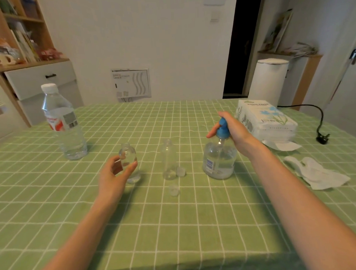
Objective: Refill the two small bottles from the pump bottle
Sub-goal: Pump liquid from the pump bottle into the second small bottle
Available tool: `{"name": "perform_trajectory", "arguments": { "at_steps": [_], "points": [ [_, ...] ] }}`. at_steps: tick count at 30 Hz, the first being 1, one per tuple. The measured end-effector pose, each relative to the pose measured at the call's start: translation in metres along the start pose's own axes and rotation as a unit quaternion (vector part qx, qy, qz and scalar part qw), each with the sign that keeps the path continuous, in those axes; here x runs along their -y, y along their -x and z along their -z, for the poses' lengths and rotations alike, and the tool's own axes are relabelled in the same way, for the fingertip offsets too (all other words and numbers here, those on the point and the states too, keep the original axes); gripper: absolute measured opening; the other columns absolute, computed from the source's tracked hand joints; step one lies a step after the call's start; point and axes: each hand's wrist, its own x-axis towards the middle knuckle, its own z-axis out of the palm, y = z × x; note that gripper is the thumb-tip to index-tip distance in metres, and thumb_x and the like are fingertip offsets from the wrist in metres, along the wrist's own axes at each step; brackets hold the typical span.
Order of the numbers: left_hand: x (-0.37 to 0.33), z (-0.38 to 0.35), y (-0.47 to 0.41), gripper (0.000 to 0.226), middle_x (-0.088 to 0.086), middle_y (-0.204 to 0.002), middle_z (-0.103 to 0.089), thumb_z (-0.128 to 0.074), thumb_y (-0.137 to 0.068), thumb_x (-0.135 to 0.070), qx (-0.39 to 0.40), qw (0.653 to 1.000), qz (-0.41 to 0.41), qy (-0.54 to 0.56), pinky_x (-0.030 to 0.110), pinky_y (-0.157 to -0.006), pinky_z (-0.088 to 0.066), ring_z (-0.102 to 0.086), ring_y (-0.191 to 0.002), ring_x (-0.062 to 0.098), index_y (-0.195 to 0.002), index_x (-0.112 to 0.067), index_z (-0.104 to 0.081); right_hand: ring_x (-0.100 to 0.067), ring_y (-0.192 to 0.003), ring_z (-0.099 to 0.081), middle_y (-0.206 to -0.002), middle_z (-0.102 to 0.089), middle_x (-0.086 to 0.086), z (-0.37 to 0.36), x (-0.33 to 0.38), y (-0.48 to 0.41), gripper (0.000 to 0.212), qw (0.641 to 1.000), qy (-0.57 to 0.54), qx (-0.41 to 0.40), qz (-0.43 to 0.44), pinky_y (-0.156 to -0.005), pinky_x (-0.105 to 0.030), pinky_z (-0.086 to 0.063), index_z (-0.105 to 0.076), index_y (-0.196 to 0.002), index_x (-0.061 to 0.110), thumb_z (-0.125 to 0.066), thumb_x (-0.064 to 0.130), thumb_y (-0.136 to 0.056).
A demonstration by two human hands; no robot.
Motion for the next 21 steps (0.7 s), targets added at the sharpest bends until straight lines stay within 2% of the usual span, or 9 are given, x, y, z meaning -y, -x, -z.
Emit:
{"name": "perform_trajectory", "arguments": {
  "at_steps": [4,7,10,14,16,18,21],
  "points": [
    [-0.001,-0.001,-0.001,0.04,0.005,-0.109,-0.064,-0.069,-0.081,-0.023,0.007,1.0,0.006,-0.001,0.027,-0.079,-0.044,-0.061,-0.099,0.021,-0.117,-0.018,-0.052,-0.005,-0.088,-0.057,-0.068,-0.074,0.008,0.0,-0.001,-0.001,0.071,1.0,-0.003,-0.002,0.002,-0.082,-0.022,-0.034,-0.072,-0.047,0.023,-0.025,0.046,-0.095],
    [-0.001,-0.002,0.0,0.044,0.008,-0.111,-0.064,-0.069,-0.081,-0.026,0.009,1.0,0.015,-0.002,0.031,-0.083,-0.046,-0.062,-0.101,0.024,-0.12,-0.016,-0.052,-0.005,-0.088,-0.056,-0.068,-0.074,0.008,0.0,-0.001,-0.001,0.071,1.0,-0.002,-0.005,0.002,-0.086,-0.025,-0.034,-0.072,-0.046,0.023,-0.025,0.046,-0.095],
    [0.0,-0.003,0.003,0.048,0.009,-0.113,-0.064,-0.068,-0.081,-0.03,0.01,1.0,0.025,-0.001,0.033,-0.085,-0.045,-0.062,-0.101,0.025,-0.124,-0.018,-0.051,-0.004,-0.086,-0.056,-0.066,-0.073,0.009,0.0,0.0,-0.001,0.072,1.0,-0.002,-0.008,0.003,-0.082,-0.023,-0.034,-0.071,-0.045,0.023,-0.025,0.045,-0.096],
    [-0.002,-0.001,0.008,0.064,0.013,-0.132,-0.054,-0.069,-0.081,-0.026,0.015,0.999,0.038,-0.021,0.042,-0.101,-0.042,-0.054,-0.116,0.027,-0.137,-0.018,-0.041,-0.009,-0.088,-0.058,-0.065,-0.073,0.006,0.0,-0.001,-0.002,0.072,1.0,-0.004,-0.005,0.004,-0.091,-0.029,-0.035,-0.071,-0.045,0.022,-0.025,0.044,-0.096],
    [-0.002,0.001,0.015,0.073,0.012,-0.139,-0.046,-0.071,-0.08,-0.025,-0.001,0.999,0.038,-0.039,0.04,-0.104,-0.039,-0.047,-0.124,0.027,-0.142,-0.015,-0.034,-0.011,-0.089,-0.059,-0.065,-0.073,0.005,0.0,-0.001,-0.002,0.071,1.0,-0.004,-0.005,0.004,-0.097,-0.031,-0.035,-0.07,-0.045,0.021,-0.026,0.044,-0.095],
    [-0.002,0.001,0.029,0.066,0.012,-0.135,-0.047,-0.069,-0.081,-0.027,-0.023,0.998,0.035,-0.048,0.034,-0.097,-0.04,-0.049,-0.118,0.024,-0.137,-0.011,-0.037,-0.01,-0.087,-0.059,-0.065,-0.073,0.004,0.0,-0.002,-0.003,0.071,1.0,-0.005,-0.005,0.006,-0.097,-0.032,-0.036,-0.07,-0.045,0.021,-0.026,0.045,-0.095],
    [-0.003,-0.002,0.052,0.031,0.006,-0.114,-0.058,-0.06,-0.087,-0.03,-0.028,0.999,0.006,-0.038,0.021,-0.077,-0.042,-0.056,-0.094,0.014,-0.113,-0.015,-0.051,-0.009,-0.084,-0.059,-0.065,-0.073,0.004,-0.001,-0.003,-0.003,0.07,1.0,-0.008,-0.007,0.01,-0.095,-0.03,-0.037,-0.07,-0.044,0.021,-0.027,0.045,-0.094]
  ]
}}
